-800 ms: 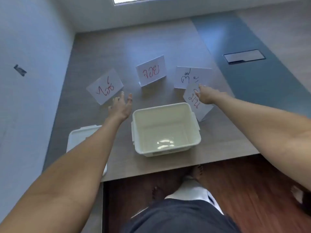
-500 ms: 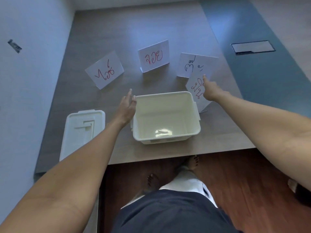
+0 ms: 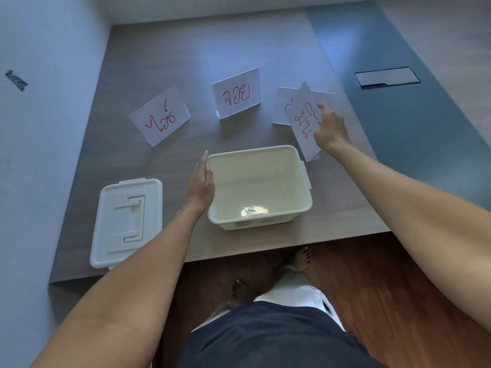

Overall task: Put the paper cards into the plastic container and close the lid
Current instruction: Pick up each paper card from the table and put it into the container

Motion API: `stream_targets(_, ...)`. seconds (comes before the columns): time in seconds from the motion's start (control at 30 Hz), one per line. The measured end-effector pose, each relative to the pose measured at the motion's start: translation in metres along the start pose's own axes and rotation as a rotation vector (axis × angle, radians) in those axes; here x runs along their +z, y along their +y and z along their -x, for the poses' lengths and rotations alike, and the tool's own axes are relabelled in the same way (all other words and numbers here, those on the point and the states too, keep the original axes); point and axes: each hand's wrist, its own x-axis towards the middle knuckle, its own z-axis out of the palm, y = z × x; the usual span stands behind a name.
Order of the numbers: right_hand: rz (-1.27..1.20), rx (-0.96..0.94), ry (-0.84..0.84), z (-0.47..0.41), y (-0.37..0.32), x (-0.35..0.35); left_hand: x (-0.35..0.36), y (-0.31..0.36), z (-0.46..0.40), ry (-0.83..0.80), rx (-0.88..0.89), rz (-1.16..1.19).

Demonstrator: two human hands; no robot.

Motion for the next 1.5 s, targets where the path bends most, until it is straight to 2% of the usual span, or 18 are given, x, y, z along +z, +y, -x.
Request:
stream_targets(0.23, -0.105, -0.279, 0.166, 0.027, -0.045, -0.021, 0.002, 0.004, -0.006, 0.018, -0.016, 0.071)
stream_targets(0.4, -0.092, -0.430, 0.270, 0.048, -0.065, -0.022, 0.003, 0.005, -0.007, 0.028, -0.056, 0.098)
stream_targets(0.57, -0.075, -0.553, 0.241, 0.070, -0.073, -0.013, 0.003, 0.005, -0.009, 0.018, -0.068, 0.107)
stream_targets(0.8, -0.071, -0.612, 0.016, 0.104, -0.056, 0.009, 0.003, 0.007, -0.012, 0.022, -0.086, 0.140)
stream_targets(1.0, 0.022, -0.620, -0.318, 0.120, -0.020, 0.034, 0.003, 0.005, -0.014, 0.030, -0.098, 0.158)
stream_targets(1.2, 0.120, -0.615, -0.558, 0.130, 0.006, 0.051, 0.005, 0.005, -0.018, 0.042, -0.093, 0.170)
stream_targets(1.5, 0.091, -0.504, -0.718, 0.125, 0.005, 0.051, 0.005, 0.008, -0.022, 0.050, -0.080, 0.189)
